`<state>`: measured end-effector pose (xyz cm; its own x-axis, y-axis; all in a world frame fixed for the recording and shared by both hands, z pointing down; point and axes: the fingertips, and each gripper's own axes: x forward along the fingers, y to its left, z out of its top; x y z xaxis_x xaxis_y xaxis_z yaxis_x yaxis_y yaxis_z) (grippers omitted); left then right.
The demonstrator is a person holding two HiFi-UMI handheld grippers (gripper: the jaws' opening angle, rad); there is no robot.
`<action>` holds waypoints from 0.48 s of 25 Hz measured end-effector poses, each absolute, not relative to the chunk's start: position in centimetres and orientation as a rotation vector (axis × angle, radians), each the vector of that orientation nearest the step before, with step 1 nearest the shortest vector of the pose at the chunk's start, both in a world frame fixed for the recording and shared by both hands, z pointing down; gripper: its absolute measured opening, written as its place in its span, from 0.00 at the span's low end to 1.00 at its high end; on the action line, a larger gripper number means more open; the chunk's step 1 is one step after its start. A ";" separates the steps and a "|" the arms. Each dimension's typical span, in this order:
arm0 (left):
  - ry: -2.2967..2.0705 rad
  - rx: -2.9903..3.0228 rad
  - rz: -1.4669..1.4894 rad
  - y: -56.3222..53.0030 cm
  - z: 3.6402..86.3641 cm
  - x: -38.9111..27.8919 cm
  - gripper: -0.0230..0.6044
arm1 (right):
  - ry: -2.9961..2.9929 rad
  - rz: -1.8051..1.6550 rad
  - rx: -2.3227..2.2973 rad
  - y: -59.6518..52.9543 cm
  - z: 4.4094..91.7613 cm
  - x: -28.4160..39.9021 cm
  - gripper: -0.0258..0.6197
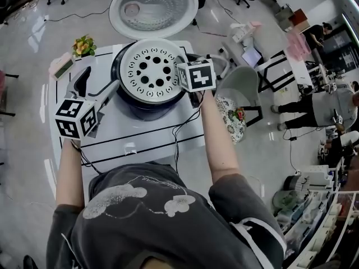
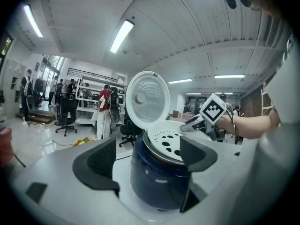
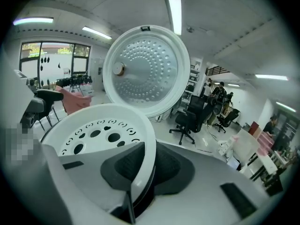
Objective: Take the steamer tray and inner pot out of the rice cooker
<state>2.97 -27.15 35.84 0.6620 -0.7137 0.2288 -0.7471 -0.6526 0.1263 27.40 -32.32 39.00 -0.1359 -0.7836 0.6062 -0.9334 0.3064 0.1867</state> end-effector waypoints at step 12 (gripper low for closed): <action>-1.325 2.627 0.212 -26.3 34.6 3.1 0.70 | -2.143 0.194 1.661 -32.4 34.1 27.8 0.11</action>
